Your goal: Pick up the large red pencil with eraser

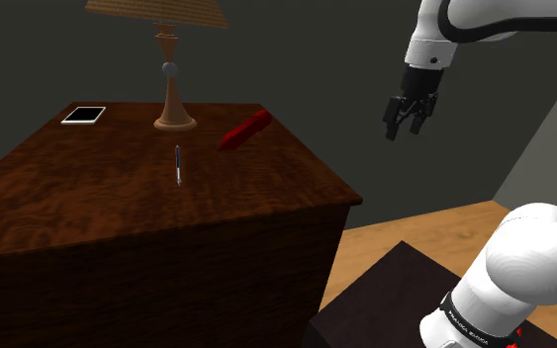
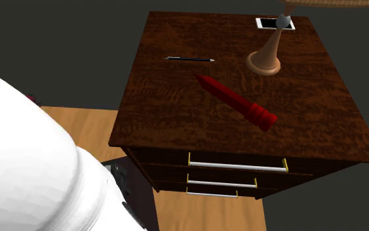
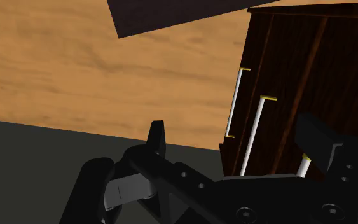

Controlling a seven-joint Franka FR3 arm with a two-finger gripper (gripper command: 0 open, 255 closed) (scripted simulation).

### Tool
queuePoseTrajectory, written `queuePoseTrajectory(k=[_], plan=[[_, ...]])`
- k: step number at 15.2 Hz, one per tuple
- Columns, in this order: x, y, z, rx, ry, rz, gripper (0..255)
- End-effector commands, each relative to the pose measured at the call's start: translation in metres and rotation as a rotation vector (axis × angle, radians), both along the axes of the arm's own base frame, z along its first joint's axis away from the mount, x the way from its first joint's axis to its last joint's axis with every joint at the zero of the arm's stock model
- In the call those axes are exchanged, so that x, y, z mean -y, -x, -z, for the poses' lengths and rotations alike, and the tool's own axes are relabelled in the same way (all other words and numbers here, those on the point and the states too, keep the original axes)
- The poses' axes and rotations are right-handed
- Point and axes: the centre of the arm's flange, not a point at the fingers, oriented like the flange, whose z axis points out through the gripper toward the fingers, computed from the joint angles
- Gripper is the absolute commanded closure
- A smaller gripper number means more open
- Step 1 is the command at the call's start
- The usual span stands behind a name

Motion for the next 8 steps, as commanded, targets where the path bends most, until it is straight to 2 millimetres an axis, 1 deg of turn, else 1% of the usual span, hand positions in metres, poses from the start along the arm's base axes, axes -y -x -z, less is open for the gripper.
queuePoseTrajectory(k=[1, 8], plan=[[0.000, 0.000, 0.000, 0.000, 0.000, 0.000, 0], [-0.078, -0.049, 0.007, 0.010, -0.001, 0.171, 0]])
